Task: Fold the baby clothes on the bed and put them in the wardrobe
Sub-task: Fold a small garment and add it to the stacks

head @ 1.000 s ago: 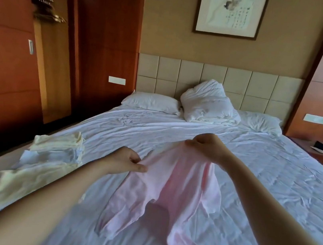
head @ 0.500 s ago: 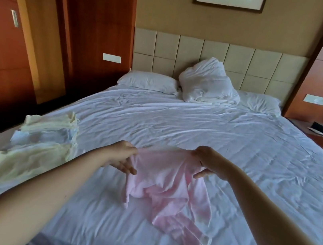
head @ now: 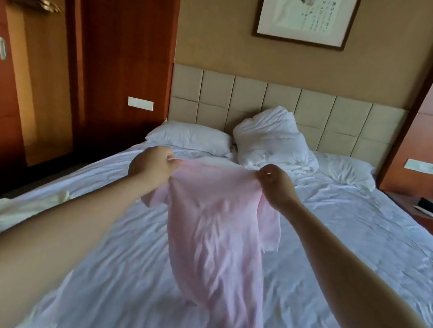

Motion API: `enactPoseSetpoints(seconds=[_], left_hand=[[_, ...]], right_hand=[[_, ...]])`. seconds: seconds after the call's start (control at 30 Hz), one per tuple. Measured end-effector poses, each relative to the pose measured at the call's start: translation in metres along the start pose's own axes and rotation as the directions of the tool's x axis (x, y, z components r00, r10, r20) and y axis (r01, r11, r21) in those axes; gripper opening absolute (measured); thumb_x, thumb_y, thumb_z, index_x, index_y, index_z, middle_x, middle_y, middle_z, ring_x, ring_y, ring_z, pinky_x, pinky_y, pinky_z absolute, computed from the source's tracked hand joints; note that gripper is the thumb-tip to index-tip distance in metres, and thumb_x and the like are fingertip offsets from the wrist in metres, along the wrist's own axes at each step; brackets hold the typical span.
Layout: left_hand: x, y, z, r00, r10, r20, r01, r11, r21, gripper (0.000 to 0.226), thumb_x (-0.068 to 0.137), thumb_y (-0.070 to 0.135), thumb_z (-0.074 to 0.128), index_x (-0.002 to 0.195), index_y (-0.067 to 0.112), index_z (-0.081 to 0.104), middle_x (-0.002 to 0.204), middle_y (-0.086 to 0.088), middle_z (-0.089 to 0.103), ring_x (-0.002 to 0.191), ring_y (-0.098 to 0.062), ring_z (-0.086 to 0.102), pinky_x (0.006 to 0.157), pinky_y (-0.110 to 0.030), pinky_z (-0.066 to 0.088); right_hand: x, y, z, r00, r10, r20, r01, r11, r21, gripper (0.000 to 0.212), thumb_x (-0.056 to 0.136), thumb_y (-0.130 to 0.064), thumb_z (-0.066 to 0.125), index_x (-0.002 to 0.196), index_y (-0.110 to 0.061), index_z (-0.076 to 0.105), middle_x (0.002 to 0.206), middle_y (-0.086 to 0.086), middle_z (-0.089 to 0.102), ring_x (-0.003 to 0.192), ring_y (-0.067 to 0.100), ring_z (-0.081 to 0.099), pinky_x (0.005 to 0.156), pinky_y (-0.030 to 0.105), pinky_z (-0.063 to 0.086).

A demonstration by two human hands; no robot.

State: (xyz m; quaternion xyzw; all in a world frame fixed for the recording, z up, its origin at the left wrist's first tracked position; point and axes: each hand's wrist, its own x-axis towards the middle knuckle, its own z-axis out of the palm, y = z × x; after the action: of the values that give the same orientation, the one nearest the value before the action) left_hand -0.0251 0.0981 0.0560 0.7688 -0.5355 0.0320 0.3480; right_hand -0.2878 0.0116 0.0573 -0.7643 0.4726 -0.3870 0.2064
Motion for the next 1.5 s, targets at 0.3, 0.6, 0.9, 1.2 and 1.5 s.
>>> enactPoseSetpoints(seconds=[0.3,0.6,0.9,1.2,1.5], left_hand=[[0.091,0.062,-0.077,0.888,0.207,-0.411,-0.271,0.957,-0.106,0.024,0.094,0.029,0.054,0.105,0.02,0.073,0.104,-0.005,0.073,0.08,-0.032,0.067,0.073,-0.039,0.053],[0.004,-0.009,-0.047,0.96,0.231,-0.157,-0.217,0.971,0.097,0.034,0.087,0.038,0.045,0.089,0.023,0.075,0.082,-0.001,0.072,0.078,-0.028,0.064,0.063,-0.033,0.05],[-0.202,-0.119,0.066,0.936,0.061,0.347,-0.093,0.993,0.074,0.015,0.091,0.036,0.062,0.096,0.029,0.074,0.09,0.006,0.073,0.091,-0.015,0.067,0.071,-0.026,0.047],[-0.289,-0.15,0.09,0.857,0.099,0.506,-0.243,0.943,0.227,0.024,0.097,0.039,0.053,0.101,0.028,0.073,0.092,0.003,0.068,0.084,-0.017,0.063,0.064,-0.026,0.044],[-0.322,-0.155,0.093,0.775,0.049,0.63,-0.308,0.9,0.309,0.021,0.09,0.038,0.057,0.088,0.021,0.071,0.101,0.006,0.059,0.089,-0.018,0.062,0.073,-0.027,0.048]], right_hand=[[0.11,-0.07,-0.056,0.9,-0.31,-0.307,0.322,0.947,-0.012,0.01,0.099,-0.018,0.049,0.094,-0.015,0.057,0.09,0.0,0.061,0.082,0.018,0.052,0.062,0.025,0.026],[0.023,-0.026,-0.007,0.969,-0.236,-0.067,0.229,0.968,-0.098,0.018,0.097,-0.025,0.053,0.099,-0.01,0.063,0.093,0.006,0.066,0.09,0.025,0.059,0.071,0.032,0.039],[-0.177,0.093,0.09,0.944,0.049,0.326,0.024,0.976,-0.217,0.018,0.095,-0.026,0.058,0.099,-0.011,0.066,0.095,0.013,0.07,0.093,0.033,0.065,0.071,0.033,0.044],[-0.286,0.122,0.109,0.898,0.065,0.435,0.103,0.93,-0.352,0.027,0.1,-0.038,0.044,0.103,-0.017,0.062,0.1,0.002,0.067,0.09,0.029,0.062,0.067,0.034,0.044],[-0.333,0.137,0.121,0.866,0.06,0.497,0.148,0.918,-0.369,0.023,0.096,-0.041,0.049,0.101,-0.03,0.067,0.117,-0.013,0.066,0.101,0.017,0.063,0.079,0.033,0.052]])
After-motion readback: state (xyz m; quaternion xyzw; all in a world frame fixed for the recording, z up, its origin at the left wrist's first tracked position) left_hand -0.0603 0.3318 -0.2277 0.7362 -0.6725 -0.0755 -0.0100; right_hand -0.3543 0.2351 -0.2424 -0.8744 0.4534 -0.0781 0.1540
